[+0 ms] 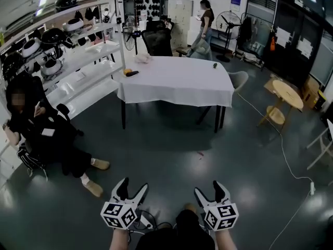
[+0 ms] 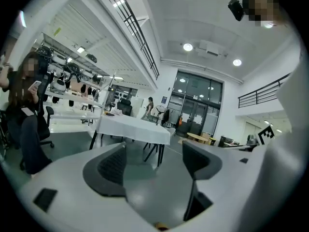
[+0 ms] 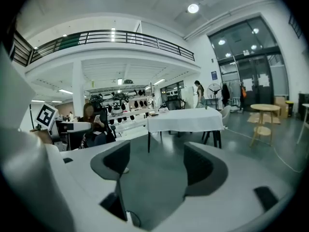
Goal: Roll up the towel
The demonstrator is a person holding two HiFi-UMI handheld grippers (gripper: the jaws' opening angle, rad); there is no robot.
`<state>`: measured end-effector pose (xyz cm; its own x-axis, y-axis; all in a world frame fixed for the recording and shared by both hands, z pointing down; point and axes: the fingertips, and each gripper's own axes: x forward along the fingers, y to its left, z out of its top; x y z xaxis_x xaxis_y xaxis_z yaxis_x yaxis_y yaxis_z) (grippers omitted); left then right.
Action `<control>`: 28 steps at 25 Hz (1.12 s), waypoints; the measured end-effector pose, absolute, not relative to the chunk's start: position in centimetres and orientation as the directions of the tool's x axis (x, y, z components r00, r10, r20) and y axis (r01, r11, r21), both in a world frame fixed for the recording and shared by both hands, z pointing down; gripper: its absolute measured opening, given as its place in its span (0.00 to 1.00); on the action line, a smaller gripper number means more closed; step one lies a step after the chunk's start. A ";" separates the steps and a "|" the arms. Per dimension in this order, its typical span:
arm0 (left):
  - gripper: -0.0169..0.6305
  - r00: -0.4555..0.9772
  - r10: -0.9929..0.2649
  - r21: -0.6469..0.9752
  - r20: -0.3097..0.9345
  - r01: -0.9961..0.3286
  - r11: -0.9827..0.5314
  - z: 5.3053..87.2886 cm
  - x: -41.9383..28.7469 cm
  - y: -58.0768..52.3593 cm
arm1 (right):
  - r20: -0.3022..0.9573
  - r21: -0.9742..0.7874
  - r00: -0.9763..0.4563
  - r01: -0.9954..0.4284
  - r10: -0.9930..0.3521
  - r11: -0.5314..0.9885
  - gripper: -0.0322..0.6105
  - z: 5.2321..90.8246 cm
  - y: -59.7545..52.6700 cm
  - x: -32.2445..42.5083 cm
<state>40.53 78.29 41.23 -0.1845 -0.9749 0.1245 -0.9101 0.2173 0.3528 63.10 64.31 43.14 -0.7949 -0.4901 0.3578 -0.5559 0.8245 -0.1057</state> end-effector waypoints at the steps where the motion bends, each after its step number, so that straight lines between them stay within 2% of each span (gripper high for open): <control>1: 0.61 -0.192 -0.973 0.352 0.130 -0.908 0.226 41.5 40.3 78.4 | 0.364 -0.103 -0.793 -0.556 -0.489 0.825 0.61 43.3 64.2 63.0; 10: 0.61 -0.248 -0.958 0.347 0.145 -0.894 0.284 42.9 36.8 76.2 | 0.386 -0.104 -0.796 -0.539 -0.466 0.836 0.60 44.7 59.8 60.4; 28: 0.61 -0.329 -0.939 0.337 0.103 -0.876 0.344 40.1 27.9 59.3 | 0.364 -0.110 -0.833 -0.482 -0.416 0.869 0.57 42.9 40.6 50.2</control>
